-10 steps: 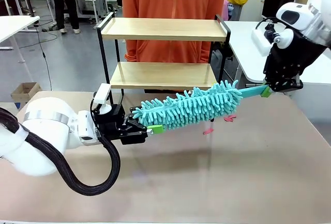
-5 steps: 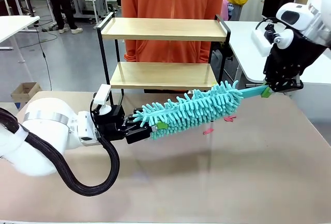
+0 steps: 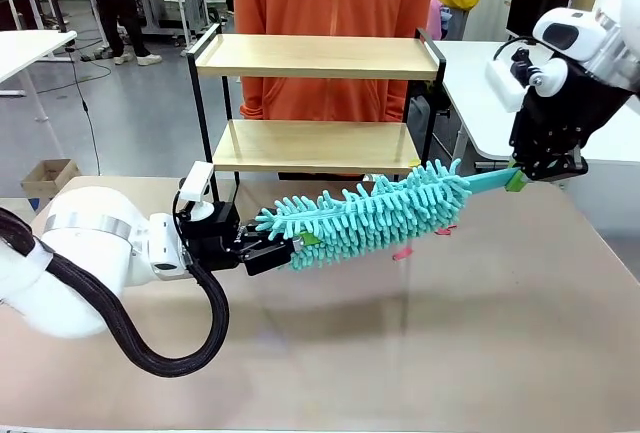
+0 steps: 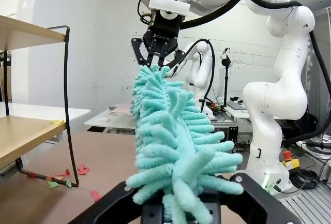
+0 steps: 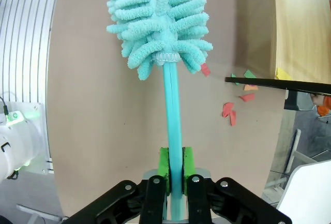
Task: Clean the shelf.
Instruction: Hand the Duster back to the human.
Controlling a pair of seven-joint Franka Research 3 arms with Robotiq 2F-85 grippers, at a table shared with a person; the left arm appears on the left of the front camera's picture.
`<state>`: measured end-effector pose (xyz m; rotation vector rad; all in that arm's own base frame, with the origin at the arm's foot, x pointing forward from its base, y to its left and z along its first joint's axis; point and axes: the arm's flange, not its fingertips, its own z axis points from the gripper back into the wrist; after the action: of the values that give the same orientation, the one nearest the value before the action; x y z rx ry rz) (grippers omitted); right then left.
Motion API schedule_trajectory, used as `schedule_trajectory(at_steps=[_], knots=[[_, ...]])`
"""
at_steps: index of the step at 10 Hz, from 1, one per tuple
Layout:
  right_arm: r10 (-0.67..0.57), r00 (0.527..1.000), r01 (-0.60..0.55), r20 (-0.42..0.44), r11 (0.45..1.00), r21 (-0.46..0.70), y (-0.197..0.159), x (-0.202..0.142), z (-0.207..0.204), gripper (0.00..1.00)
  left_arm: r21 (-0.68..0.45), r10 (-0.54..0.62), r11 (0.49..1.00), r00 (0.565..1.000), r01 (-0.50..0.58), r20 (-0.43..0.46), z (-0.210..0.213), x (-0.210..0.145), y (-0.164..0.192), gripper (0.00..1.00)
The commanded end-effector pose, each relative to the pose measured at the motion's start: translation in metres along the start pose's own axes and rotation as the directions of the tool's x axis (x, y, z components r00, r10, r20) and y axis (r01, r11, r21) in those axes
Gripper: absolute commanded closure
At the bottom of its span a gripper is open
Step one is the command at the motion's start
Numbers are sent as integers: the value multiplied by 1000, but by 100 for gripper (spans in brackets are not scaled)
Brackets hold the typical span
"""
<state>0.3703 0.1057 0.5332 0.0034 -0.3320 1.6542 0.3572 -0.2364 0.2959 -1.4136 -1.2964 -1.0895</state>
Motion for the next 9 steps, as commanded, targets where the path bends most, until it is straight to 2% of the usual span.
schedule_trajectory(at_steps=[1, 2, 4, 5, 6, 7, 8, 9], knots=[[5, 999, -4, 39, 1000, -24, -3, -1, 3, 87, -45, -39, 998, 999, 39, 0, 1, -1, -6, 100], [5, 999, -4, 39, 1000, -24, -3, -1, 3, 87, -37, -24, 999, 999, 25, 24, 3, -1, -4, 100], [5, 999, -4, 39, 1000, -24, -3, -1, 3, 87, 0, 0, 1000, 1000, 0, 0, 0, 0, 0, 100], [0, 1000, 0, 2, 1000, -1, 0, 1, 0, 27, 0, 0, 1000, 1000, 0, 0, 0, 0, 0, 100], [-23, 998, 23, 51, 1000, 1, -2, 0, 9, 27, 0, 0, 1000, 1000, 0, 0, 0, 0, 0, 100], [-43, 992, 42, 115, 999, 16, -2, -4, 19, 0, 0, 0, 1000, 1000, 0, 0, 0, 0, 0, 100], [-57, 978, 52, 201, 998, 31, -1, -11, 29, 24, 0, 0, 1000, 1000, 0, 0, 0, 0, 0, 100], [-65, 945, 48, 321, 997, 61, -2, -21, 41, 0, 0, 0, 1000, 1000, 0, 0, 0, 0, 0, 100]])
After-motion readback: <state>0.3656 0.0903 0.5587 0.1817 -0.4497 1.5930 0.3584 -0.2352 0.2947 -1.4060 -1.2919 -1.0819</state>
